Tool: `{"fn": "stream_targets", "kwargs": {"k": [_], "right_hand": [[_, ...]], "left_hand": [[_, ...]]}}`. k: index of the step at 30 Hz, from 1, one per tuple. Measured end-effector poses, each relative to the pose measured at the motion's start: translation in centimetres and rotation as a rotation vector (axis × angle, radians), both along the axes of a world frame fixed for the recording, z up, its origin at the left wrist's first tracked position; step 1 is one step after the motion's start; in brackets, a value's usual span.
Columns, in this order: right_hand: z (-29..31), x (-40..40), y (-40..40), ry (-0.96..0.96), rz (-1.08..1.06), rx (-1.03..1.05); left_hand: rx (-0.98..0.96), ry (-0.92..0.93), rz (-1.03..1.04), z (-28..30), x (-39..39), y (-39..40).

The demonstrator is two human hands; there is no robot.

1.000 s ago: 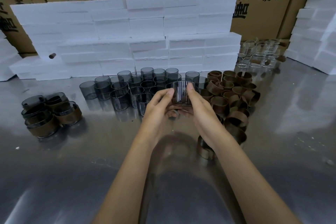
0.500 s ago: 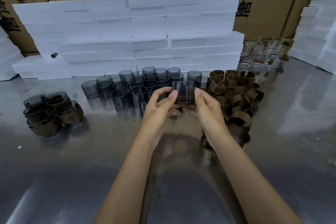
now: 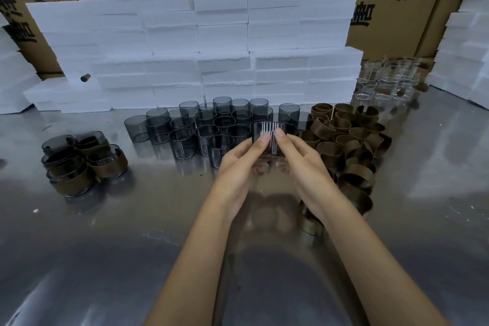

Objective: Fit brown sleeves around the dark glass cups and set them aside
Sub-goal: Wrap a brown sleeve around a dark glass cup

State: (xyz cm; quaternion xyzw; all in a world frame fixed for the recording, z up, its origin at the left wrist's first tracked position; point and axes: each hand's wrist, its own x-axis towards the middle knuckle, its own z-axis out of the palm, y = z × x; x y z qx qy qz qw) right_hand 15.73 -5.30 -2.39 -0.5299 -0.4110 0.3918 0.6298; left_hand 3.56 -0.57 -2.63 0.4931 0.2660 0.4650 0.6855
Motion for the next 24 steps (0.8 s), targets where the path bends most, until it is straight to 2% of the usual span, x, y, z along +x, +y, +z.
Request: {"fn": "stream_targets", "kwargs": {"k": [3,7,13,19,21,24], "right_hand": [[0.1,-0.3,-0.3,0.038,0.055,0.017],[0.2,-0.2,-0.4,0.040,0.066,0.006],[-0.1,-0.2,-0.3,0.002,0.077,0.000],[0.0,-0.1,0.3,0.063,0.103,-0.030],[0.0,0.1,0.6,0.067,0.075,-0.030],[0.0,0.4,0.7,0.062,-0.028,-0.004]], "left_hand": [[-0.072,-0.050,0.001,0.0,-0.2,0.0],[-0.124,-0.028,-0.061,-0.2,-0.1,-0.1],[-0.109,-0.051,-0.124,-0.5,-0.6,0.2],[-0.072,-0.097,-0.220,-0.6,-0.8,0.4],[-0.062,-0.068,-0.186,-0.5,-0.5,0.2],[-0.005,0.009,-0.019,-0.8,0.0,0.0]]}}
